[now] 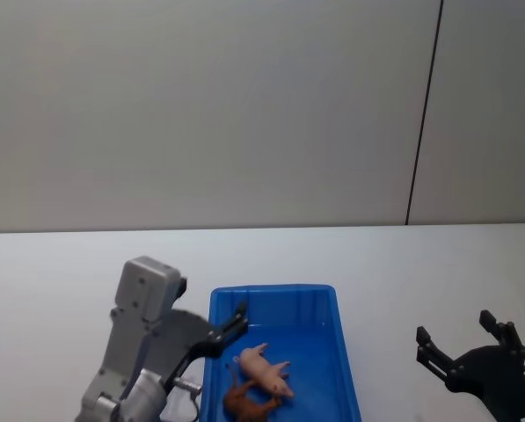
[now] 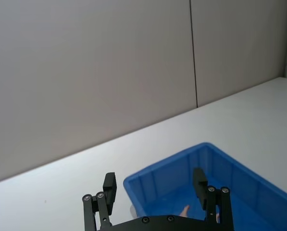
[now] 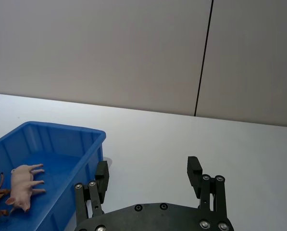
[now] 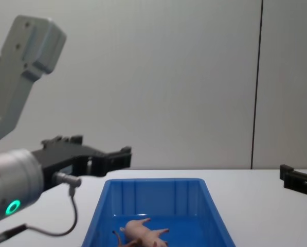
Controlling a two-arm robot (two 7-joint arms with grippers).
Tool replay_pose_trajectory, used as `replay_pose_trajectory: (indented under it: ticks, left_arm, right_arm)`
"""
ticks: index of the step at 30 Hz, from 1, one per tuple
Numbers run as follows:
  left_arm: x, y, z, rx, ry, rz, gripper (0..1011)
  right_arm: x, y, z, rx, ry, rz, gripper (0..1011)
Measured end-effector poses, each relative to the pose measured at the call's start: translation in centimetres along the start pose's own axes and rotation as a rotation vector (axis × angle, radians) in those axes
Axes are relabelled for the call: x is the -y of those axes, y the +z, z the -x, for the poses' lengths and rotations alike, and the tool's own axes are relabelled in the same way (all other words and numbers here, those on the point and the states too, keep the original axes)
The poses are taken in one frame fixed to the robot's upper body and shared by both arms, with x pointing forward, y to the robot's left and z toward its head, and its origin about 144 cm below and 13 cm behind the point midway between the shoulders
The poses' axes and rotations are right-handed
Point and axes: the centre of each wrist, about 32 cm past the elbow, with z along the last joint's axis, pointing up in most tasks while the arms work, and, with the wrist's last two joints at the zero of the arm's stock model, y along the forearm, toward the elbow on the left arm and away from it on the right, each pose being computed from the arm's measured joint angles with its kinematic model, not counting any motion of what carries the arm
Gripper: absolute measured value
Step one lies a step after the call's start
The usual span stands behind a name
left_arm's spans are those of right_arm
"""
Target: Pick up the two dolls from the table and place them into the box.
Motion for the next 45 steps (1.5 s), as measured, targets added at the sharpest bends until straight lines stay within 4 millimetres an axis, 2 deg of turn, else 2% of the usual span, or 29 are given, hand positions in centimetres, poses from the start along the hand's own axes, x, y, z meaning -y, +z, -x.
replay_pose_trajectory:
  ticks: [23,42,45]
  left_arm:
    - [-5.3,-1.5,-1.1,-0.096,0.137,-0.208,1001]
    - [-6.6,-3.0,-2.0,-0.103,0.159,-0.346,1002]
    - [-6.6,-3.2,-2.1,-0.106,0.156,-0.359,973]
  right_arm:
    - [0.1,0.0,-0.1,0.0,-0.006,0.0,1001]
    - [0.1,0.0,-0.1,0.0,-0.007,0.001,1001]
    - [0.1,0.0,-0.1,0.0,-0.007,0.001,1001]
